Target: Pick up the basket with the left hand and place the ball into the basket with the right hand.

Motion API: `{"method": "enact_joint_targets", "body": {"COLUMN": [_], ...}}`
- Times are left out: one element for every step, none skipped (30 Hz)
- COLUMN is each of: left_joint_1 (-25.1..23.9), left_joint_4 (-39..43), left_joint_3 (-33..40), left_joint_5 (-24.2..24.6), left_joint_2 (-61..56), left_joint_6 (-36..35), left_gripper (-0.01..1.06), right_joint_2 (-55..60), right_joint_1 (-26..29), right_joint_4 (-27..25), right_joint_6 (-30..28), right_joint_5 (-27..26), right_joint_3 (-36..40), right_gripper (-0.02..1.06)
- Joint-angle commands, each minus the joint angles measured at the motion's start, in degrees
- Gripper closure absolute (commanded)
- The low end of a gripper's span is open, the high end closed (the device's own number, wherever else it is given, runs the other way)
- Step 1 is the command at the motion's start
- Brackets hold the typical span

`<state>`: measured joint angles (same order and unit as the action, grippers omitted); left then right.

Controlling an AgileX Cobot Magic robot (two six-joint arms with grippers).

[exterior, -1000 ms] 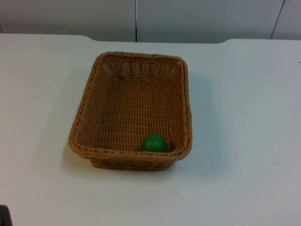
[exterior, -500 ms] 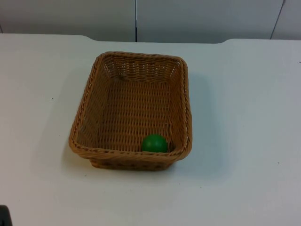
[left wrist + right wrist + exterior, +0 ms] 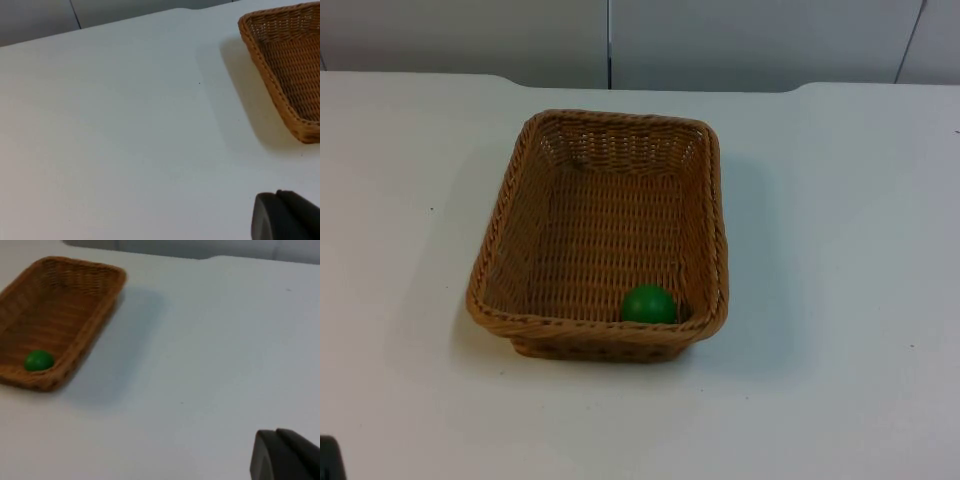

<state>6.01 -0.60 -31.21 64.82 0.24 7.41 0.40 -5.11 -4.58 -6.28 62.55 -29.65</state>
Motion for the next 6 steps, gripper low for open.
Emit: {"method": "enact_joint_targets", "body": {"left_joint_1": [0.4, 0.4, 0.4, 0.4, 0.4, 0.4], "left_joint_4": [-0.1, -0.1, -0.1, -0.1, -0.1, -0.1], "left_joint_3": [0.1, 0.1, 0.1, 0.1, 0.1, 0.1], "left_joint_5": [-0.6, -0.6, -0.6, -0.6, -0.6, -0.6], "left_joint_2": [-0.2, -0.2, -0.2, -0.2, -0.2, -0.2], "left_joint_6": [0.1, 0.1, 0.1, 0.1, 0.1, 0.1], "left_gripper": [1.05, 1.05, 1.05, 1.05, 1.05, 1.05], "right_joint_2": [-0.4, -0.4, -0.4, -0.4, -0.4, -0.4], "right_joint_1": [4.0, 4.8, 6.1, 6.1, 7.2, 8.0], "right_joint_4": [-0.2, -0.2, -0.2, -0.2, -0.2, -0.2], "right_joint_6": [0.1, 0.1, 0.1, 0.1, 0.1, 0.1], "right_joint_5": [-0.6, -0.6, -0.6, -0.6, -0.6, -0.6], "right_joint_3": [0.3, 0.3, 0.3, 0.3, 0.3, 0.3], "right_gripper": [1.05, 1.05, 1.05, 1.05, 1.05, 1.05]}}
